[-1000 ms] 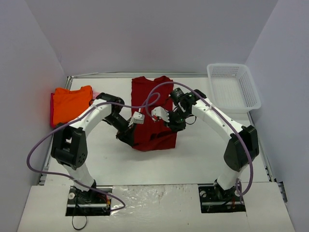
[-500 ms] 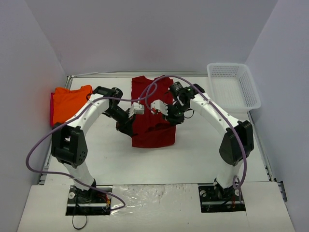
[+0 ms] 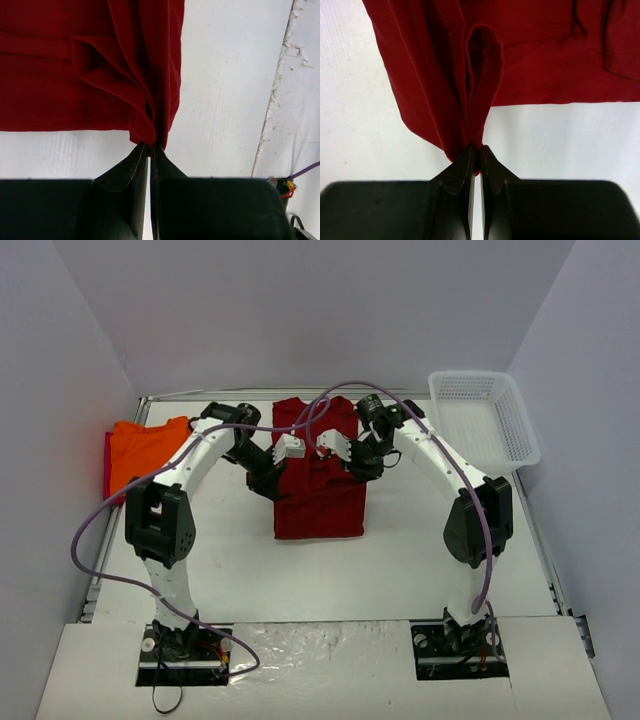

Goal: Fold and stack the t-shirts
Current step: Fold the folded rectangular tshirt in 1/3 of the way

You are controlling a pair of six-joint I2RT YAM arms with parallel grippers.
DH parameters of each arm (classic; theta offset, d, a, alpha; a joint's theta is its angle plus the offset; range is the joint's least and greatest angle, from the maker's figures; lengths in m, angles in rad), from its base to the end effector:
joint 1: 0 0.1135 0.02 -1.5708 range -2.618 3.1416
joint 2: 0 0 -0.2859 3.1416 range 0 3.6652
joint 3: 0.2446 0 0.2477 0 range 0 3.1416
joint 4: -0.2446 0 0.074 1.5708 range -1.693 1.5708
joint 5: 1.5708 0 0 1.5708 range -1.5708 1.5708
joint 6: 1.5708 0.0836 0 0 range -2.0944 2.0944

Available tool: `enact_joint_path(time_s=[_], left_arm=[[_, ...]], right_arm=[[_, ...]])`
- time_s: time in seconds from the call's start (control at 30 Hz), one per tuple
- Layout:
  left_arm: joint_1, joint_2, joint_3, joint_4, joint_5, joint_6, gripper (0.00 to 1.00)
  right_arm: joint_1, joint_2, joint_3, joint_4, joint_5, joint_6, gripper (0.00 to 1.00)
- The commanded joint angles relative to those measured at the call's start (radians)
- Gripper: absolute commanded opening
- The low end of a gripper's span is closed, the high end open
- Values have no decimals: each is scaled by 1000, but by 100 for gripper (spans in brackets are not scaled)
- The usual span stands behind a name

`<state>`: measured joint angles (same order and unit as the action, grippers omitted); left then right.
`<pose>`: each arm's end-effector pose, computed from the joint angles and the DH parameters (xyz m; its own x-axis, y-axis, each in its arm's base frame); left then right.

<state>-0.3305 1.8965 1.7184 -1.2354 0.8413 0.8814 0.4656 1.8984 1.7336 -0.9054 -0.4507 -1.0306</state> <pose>0.3382 -0.1819 0.2727 -0.3421 0.6611 -0.6678 0.9287 0.1296 -0.3475 0.3684 0.2258 0.2730 0.1036 -0.8119 -0.5746 -0.9762 0.0276 -0.2151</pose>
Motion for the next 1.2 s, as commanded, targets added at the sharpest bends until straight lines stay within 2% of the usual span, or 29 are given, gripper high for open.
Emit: enact_joint_path(time_s=[0.0,0.9,1.17], left_arm=[[10,-2,81,-35,-2,37,2],[62,222,400,-36,-39,-1,2],[77,283,448,-27,-30,-5,2]], right_arm=[[-27,54,69,-52,29,9,0],[-94,304,386,-59,-6,-22,0],[-107,393,465,-59,-23,-31,0]])
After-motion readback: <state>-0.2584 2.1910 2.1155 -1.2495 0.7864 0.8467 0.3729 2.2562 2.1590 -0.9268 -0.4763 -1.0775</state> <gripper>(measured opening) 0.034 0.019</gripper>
